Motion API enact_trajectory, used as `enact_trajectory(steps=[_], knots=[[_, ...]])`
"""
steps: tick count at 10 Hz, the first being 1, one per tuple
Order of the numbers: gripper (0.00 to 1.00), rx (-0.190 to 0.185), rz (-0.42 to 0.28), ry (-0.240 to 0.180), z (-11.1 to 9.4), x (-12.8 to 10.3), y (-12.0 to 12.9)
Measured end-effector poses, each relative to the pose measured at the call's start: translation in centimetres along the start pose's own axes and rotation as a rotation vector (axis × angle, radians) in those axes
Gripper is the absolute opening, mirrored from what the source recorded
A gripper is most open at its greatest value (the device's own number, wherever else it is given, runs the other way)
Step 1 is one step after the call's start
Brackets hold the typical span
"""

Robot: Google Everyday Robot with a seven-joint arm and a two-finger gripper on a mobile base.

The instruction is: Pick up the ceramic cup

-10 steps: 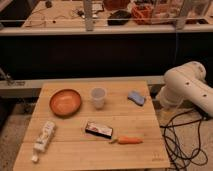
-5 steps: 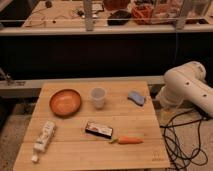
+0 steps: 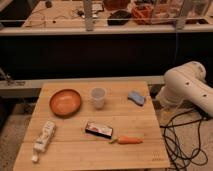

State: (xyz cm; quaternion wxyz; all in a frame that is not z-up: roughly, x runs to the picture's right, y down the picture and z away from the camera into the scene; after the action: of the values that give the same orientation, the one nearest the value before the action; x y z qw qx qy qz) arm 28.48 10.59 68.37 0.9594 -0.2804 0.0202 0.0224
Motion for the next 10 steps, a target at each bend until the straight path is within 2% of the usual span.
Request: enact_trajectory(steps=[4,5,8,10], knots=[[0.8,-0.002,0.0,0.0,0.1,0.0,0.0],[0.8,0.007,-0.014,0.012,0.0,-0.2,-0.3],[0.8,0.039,-0.086,0.033,-0.5,-3.9,-3.1],[0.8,0.049,-0.111,0.053,-0.8,-4.5,-3.7]])
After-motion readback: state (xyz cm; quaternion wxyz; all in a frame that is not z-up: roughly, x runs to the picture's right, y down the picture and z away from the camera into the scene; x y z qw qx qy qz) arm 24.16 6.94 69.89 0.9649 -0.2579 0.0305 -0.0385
